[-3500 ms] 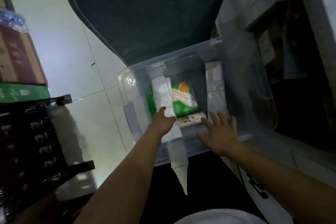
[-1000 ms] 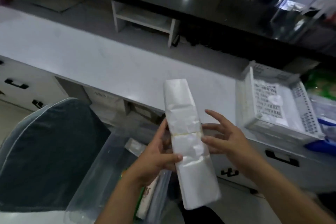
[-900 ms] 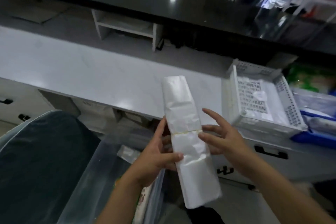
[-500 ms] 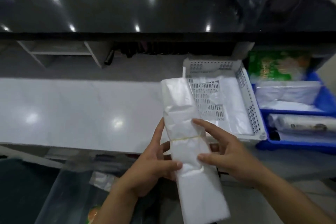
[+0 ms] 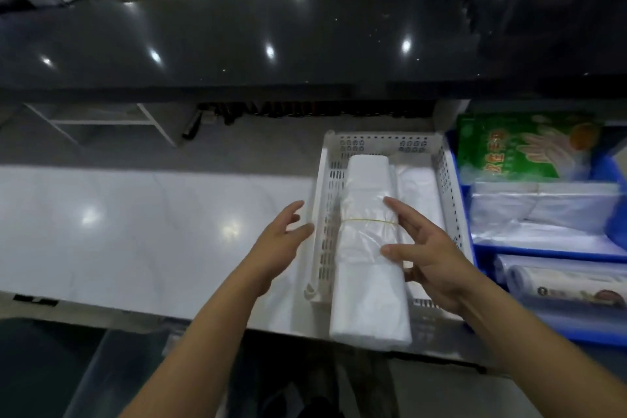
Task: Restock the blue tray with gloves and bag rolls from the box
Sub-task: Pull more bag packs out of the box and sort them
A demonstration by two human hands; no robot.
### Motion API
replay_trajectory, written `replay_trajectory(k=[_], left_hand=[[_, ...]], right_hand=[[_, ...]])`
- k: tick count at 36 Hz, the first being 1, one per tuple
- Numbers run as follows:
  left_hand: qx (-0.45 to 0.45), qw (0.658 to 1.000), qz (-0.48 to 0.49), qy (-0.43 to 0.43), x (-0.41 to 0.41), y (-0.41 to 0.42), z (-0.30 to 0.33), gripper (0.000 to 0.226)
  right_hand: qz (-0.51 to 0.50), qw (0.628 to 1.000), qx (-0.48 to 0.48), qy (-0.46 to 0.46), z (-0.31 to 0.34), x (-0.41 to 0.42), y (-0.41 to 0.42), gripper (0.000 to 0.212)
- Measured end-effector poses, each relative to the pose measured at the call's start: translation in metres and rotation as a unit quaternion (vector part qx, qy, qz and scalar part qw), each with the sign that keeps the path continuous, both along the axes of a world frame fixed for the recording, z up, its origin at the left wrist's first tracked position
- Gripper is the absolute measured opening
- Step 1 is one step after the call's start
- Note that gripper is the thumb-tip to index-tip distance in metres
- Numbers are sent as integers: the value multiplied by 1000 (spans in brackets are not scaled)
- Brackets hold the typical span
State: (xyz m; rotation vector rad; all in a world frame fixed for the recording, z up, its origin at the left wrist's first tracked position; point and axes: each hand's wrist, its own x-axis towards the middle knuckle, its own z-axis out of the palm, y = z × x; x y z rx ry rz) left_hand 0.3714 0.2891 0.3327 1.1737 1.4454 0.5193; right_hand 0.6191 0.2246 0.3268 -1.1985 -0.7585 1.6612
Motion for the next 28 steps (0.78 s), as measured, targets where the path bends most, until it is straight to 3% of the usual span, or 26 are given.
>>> replay_trajectory(k=[4, 11, 13, 15, 17, 28], left_hand=[[-92, 993, -51, -44, 5, 20, -15, 43], [-90, 989, -82, -80, 3, 32, -25, 43], [-77, 990, -81, -92, 2, 32, -29, 39], [-62, 990, -79, -96, 1, 30, -33, 36], [-49, 991, -77, -101, 2, 28, -39, 33], [-54, 984, -76, -150, -7, 34, -60, 37]], right_hand=[[-1, 998, -15, -55, -3, 1, 28, 76], [21, 991, -20, -128, -4, -15, 75, 76], [32, 969, -42, -243, -9, -26, 85, 77], [50, 922, -59, -379, -20, -40, 86, 82], [67, 889, -57, -449, -32, -55, 81, 88], [119, 808, -58, -574, -38, -70, 76, 93]])
